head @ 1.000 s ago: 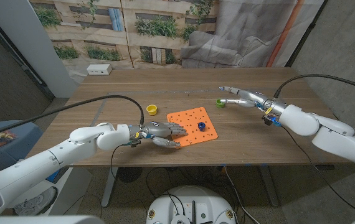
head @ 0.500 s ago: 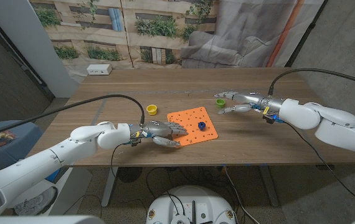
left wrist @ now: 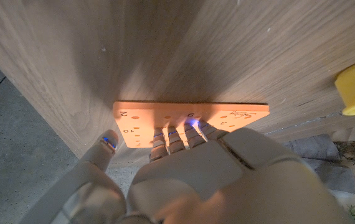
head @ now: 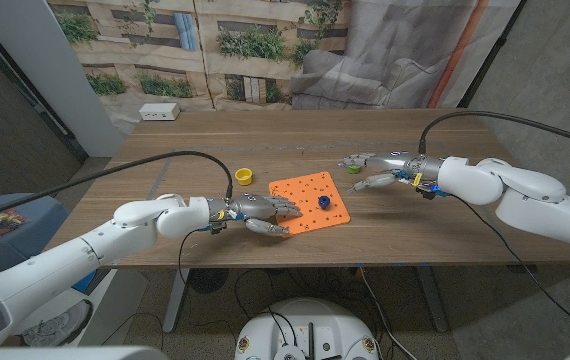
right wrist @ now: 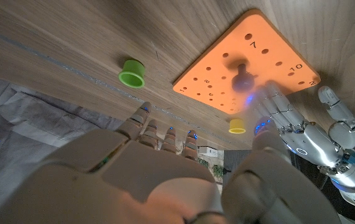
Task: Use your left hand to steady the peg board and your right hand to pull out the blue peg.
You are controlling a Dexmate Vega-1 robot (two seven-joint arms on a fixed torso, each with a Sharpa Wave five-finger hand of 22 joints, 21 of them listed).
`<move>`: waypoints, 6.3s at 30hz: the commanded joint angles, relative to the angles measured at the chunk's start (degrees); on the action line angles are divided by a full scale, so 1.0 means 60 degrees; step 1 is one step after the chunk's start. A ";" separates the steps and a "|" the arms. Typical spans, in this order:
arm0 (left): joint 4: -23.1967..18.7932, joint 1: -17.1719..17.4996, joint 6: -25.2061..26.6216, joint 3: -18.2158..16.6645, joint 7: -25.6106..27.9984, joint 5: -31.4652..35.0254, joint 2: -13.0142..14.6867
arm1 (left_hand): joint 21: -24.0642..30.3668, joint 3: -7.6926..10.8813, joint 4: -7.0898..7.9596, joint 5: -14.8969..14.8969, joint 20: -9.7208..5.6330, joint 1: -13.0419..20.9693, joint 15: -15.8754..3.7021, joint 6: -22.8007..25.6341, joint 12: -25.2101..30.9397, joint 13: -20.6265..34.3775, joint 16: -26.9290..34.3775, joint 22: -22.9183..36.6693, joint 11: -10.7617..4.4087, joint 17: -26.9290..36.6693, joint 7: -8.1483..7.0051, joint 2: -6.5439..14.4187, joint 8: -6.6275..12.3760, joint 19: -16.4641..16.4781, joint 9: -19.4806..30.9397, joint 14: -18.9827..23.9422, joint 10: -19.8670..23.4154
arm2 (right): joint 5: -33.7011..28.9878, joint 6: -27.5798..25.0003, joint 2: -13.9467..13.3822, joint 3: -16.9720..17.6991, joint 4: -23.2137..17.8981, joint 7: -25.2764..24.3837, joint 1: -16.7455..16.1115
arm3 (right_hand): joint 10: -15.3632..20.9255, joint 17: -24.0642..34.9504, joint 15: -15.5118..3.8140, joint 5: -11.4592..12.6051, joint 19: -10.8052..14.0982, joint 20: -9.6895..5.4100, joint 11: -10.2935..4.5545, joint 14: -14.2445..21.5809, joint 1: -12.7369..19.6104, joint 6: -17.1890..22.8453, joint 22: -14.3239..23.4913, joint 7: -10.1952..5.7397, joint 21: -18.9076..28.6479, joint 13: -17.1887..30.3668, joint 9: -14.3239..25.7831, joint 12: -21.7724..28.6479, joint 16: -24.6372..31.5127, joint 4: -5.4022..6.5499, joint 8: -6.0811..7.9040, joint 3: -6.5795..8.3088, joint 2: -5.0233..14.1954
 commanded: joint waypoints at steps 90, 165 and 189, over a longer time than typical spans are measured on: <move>0.0343 -0.0057 -0.0672 0.0029 -0.0160 -0.0159 0.0001 | 0.0046 0.0093 -0.0255 -0.0034 -0.1676 0.0335 -0.0886 0.0276 0.0086 0.0050 0.0116 0.0025 0.0010 0.0045 0.0045 0.0925 0.0048 0.0202 0.0051 0.0206 0.0162 | -0.6484 -0.4034 0.3308 -0.2813 -0.0831 0.2372 0.0619 | 0.1466 0.0172 -0.0243 -0.0030 0.1760 -0.0111 -0.0122 0.1523 0.3387 0.3816 0.0034 -0.0629 0.0210 0.0178 0.0375 0.0454 0.0690 0.0104 0.2065 0.0731 -0.0796; 0.0556 -0.0312 -0.0564 0.0213 -0.0577 -0.0410 -0.0211 | 0.0046 0.0118 -0.0321 -0.0038 -0.1653 0.0434 -0.0870 0.0484 0.0120 0.0053 0.0126 0.0024 0.0079 0.0040 0.0113 0.0920 0.0052 0.0320 0.0053 0.0393 0.0443 | -0.3423 -0.4095 0.3167 -0.2062 -0.0409 -0.0031 0.0116 | 0.2703 0.0469 -0.1110 -0.0173 0.2879 -0.0539 -0.0751 0.2452 0.5230 0.7461 0.0055 -0.0693 0.0168 0.0175 0.0884 0.0570 0.1143 0.0279 0.3970 0.0891 -0.0162; 0.0493 -0.0344 -0.0464 0.0248 -0.0782 -0.0549 -0.0247 | 0.0091 0.0204 -0.0350 -0.0032 -0.1613 0.0432 -0.0829 0.0658 0.0164 0.0059 0.0150 0.0022 0.0113 0.0042 0.0217 0.0863 0.0064 0.0573 0.0053 0.0732 0.0763 | -0.2362 -0.4394 0.2653 -0.2219 -0.0561 -0.0706 0.0199 | 0.2844 0.0541 -0.1116 -0.0129 0.2960 -0.0548 -0.0818 0.2463 0.5302 0.7760 0.0058 -0.0704 0.0159 0.0180 0.0907 0.0579 0.1190 0.0267 0.4097 0.0853 -0.0009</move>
